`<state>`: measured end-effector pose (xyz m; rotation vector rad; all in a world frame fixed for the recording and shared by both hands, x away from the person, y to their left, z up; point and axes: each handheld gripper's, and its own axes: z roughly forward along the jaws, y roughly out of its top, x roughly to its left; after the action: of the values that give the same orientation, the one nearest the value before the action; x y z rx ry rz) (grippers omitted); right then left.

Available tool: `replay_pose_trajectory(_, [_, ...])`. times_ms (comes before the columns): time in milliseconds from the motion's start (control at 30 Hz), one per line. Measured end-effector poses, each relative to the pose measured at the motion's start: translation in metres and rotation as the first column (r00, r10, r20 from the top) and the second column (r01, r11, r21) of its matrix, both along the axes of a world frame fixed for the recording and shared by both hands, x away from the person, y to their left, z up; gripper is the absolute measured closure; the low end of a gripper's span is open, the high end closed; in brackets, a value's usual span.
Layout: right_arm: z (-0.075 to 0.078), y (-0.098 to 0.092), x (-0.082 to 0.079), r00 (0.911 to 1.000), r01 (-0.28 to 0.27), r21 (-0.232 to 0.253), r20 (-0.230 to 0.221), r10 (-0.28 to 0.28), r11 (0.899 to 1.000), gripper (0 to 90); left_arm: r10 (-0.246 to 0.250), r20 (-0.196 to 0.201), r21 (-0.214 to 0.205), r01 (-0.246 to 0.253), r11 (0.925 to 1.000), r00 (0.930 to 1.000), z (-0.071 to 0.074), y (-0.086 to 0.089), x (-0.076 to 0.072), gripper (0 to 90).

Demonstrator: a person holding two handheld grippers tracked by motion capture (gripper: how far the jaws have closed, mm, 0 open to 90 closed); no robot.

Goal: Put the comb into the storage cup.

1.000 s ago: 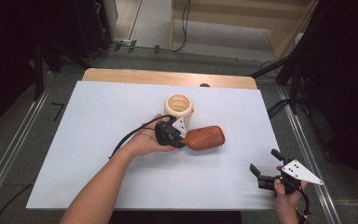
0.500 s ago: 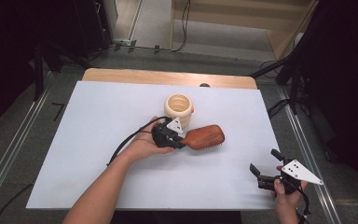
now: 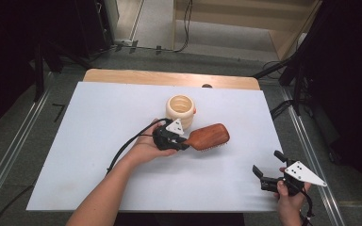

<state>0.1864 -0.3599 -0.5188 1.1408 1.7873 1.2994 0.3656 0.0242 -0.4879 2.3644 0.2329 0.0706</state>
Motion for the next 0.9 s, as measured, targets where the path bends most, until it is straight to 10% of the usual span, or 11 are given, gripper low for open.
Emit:
replay_pose_trajectory(267, [0.004,0.012,0.000,0.9998,0.000,-0.088,-0.020,-0.001,0.996,0.0,0.003,0.018,-0.044,-0.002,0.9990,0.9998,0.010,0.002,-0.004,71.8])
replay_pose_trajectory(900, [0.038,0.057,0.015,0.9854,-0.106,0.118,-0.121,0.120,0.987,0.0,0.031,0.033,-0.118,-0.027,0.9927,0.9989,0.018,0.007,-0.013,71.8])
